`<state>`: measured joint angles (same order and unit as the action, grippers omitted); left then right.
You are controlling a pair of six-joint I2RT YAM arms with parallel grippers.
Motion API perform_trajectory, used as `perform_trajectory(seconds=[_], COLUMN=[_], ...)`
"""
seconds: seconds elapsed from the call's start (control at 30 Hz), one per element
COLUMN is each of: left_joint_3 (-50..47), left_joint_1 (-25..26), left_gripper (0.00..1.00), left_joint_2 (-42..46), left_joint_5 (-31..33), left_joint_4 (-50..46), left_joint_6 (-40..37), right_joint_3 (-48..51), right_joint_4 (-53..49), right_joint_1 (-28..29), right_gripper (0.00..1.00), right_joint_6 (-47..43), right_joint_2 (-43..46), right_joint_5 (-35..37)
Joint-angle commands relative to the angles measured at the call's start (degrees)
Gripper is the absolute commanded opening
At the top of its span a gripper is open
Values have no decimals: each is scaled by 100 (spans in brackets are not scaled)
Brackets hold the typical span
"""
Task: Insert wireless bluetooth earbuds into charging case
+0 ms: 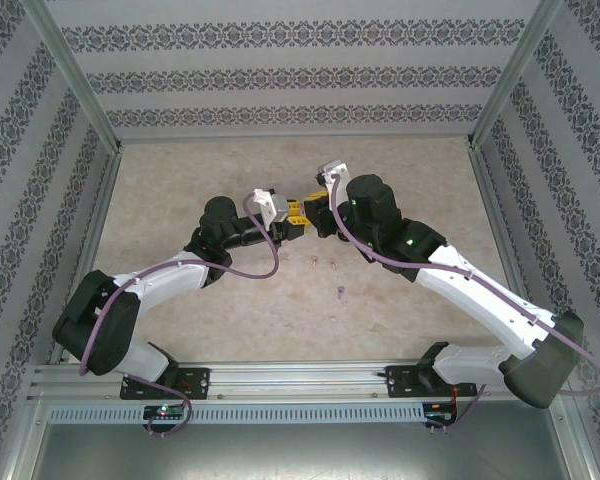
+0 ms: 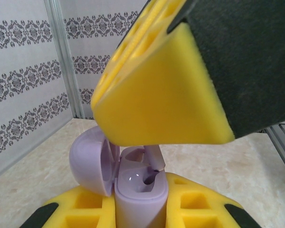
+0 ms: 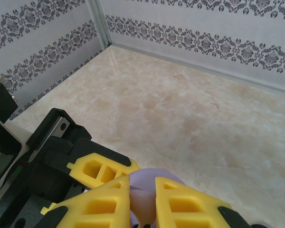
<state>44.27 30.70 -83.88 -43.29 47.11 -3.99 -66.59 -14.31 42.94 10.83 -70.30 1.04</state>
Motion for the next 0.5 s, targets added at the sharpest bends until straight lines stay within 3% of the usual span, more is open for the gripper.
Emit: perform_trajectory(seconds=[0.0,0.47], left_joint_3=[203,235], left_joint_1=[81,125], left_gripper=[0,0], left_joint_2=[142,92], left_joint_5=[-236,-265], left_joint_4=[449,436], left_joint_6=[39,27], right_joint_3=[64,216], right_joint_4=[-138,178], right_joint_1=[80,95], right_gripper=[16,15], right_joint_6=[-99,59], right_joint_2=[-117,51], right_joint_5=[202,497])
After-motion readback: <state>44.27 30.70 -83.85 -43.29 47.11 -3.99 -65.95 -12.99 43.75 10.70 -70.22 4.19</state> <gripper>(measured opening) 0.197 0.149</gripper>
